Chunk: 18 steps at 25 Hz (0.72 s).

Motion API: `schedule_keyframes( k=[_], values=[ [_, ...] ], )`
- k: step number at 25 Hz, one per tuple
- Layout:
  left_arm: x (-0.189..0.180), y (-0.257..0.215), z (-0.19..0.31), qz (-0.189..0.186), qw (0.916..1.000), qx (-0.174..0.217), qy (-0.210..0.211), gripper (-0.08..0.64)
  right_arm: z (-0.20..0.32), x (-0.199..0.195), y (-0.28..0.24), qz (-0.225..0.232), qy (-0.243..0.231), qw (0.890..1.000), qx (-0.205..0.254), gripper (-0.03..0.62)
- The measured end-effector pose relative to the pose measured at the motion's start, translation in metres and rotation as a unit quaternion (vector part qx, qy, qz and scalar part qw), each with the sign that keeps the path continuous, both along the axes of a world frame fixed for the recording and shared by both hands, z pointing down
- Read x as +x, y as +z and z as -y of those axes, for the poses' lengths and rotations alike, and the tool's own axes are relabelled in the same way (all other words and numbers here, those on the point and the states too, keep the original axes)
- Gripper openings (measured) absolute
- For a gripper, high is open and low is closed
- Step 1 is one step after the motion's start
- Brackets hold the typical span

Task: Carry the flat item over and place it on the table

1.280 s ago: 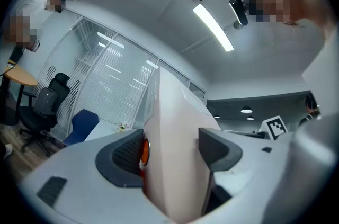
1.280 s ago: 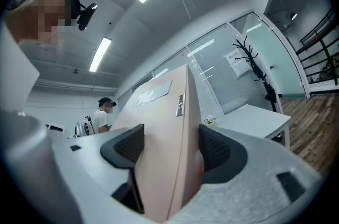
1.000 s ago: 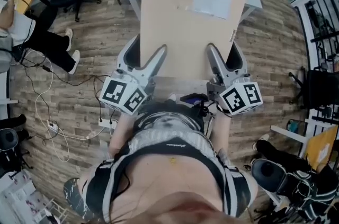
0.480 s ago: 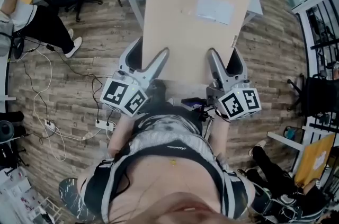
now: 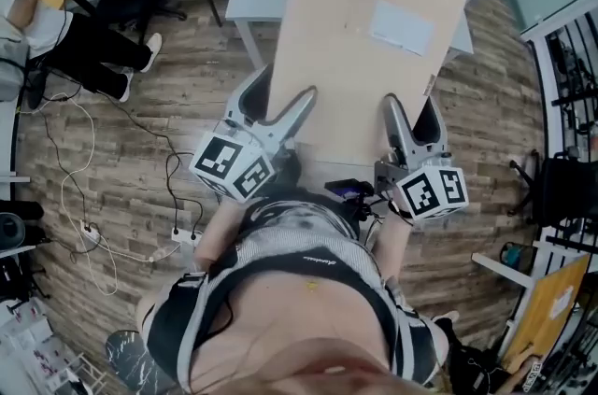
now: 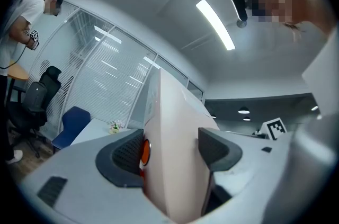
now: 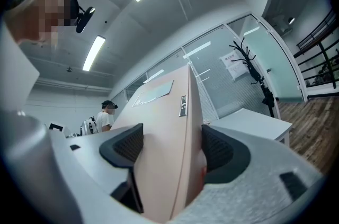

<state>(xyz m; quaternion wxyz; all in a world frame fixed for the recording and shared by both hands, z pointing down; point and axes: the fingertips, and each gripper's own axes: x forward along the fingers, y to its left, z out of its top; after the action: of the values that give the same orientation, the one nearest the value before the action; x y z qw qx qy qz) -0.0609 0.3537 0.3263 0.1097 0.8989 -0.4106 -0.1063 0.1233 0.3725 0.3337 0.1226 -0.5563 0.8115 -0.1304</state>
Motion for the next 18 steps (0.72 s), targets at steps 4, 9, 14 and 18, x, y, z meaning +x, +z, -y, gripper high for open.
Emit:
schedule_keyframes(
  k=[4,9,14,18],
  values=[
    [-0.004,-0.007,0.044,-0.002,0.9999,0.006,0.008,0.318,0.042,-0.003,-0.007,0.0,0.004,1.0,0.008,0.336],
    [-0.007,-0.011,0.087,0.001,0.9998,0.005,0.02,0.319,0.081,-0.007,-0.009,0.008,0.013,1.0,0.008,0.334],
    [-0.003,-0.011,0.113,0.005,0.9997,0.004,0.024,0.319,0.106,-0.004,-0.007,0.007,0.02,1.0,0.009,0.334],
    [-0.004,-0.006,0.131,0.004,0.9995,-0.003,0.031,0.318,0.122,-0.004,-0.002,0.008,0.025,1.0,0.001,0.334]
  ],
)
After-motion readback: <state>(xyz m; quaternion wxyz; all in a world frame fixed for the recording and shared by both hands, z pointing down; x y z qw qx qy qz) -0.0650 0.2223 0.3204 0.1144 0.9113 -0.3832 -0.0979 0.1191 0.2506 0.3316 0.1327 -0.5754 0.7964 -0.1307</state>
